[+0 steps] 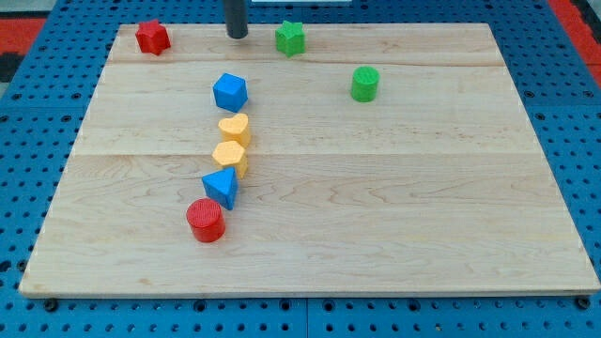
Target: Move your arm top left to the yellow heart
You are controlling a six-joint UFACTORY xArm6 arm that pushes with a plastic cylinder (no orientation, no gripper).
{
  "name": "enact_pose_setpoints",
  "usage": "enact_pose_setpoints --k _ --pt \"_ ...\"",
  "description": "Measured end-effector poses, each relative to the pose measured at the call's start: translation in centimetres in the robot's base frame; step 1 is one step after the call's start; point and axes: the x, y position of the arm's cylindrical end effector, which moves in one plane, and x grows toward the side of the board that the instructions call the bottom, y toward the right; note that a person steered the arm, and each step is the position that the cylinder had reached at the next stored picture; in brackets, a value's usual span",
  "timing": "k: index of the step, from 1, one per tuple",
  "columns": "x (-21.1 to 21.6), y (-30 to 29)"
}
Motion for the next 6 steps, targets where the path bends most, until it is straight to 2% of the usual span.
enact_pose_setpoints --k 1,3,5,6 --pt "-0.3 3.9" --pt "0.5 0.9" --pt "4.5 -10.3" --pt "15.6 -9.3"
